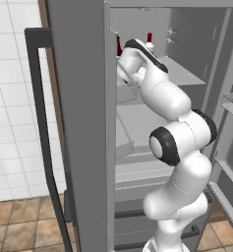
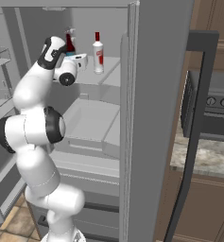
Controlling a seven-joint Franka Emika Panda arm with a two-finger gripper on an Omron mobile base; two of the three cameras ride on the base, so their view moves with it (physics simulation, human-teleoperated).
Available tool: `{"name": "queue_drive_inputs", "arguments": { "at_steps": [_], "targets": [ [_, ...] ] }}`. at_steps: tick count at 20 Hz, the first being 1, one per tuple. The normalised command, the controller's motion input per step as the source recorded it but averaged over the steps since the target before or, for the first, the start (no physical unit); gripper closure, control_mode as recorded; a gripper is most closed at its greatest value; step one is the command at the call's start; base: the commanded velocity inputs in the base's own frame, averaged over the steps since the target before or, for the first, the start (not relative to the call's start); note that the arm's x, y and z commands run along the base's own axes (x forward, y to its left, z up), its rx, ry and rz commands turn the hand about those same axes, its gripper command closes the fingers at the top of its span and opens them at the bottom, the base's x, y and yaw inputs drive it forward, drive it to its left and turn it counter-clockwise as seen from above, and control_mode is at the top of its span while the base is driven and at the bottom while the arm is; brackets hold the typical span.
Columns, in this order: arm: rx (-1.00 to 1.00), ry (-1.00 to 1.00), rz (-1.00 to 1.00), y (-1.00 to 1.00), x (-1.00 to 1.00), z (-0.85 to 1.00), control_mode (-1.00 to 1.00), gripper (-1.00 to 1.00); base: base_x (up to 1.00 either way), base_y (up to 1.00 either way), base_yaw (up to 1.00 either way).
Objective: Place the liquor and beer on the top shelf of the fridge to keep them out of children's reach, and place the orange on lower shelves for easy access.
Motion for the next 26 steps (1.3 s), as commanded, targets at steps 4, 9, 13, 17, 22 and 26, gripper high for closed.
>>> {"name": "queue_drive_inputs", "arguments": {
  "at_steps": [4, 9, 13, 17, 22, 26],
  "targets": [
    [-0.04, 0.06, -0.02, -0.09, -0.07, 0.23, -1.00, -1.00, 0.00, 0.00, 0.00],
    [-0.04, 0.10, -0.05, -0.27, -0.24, 0.34, -1.00, -1.00, 0.00, 0.00, 0.00],
    [-0.03, 0.10, -0.06, -0.38, -0.19, 0.39, -1.00, -1.00, 0.00, 0.00, 0.00],
    [-0.02, 0.10, -0.06, -0.40, -0.29, 0.41, -1.00, -1.00, 0.00, 0.00, 0.00],
    [-0.02, 0.11, -0.03, -0.36, -0.60, 0.39, -1.00, -1.00, 0.00, 0.00, 0.00],
    [-0.01, 0.11, 0.00, -0.39, -0.79, 0.40, -1.00, -1.00, 0.00, 0.00, 0.00]
  ]
}}
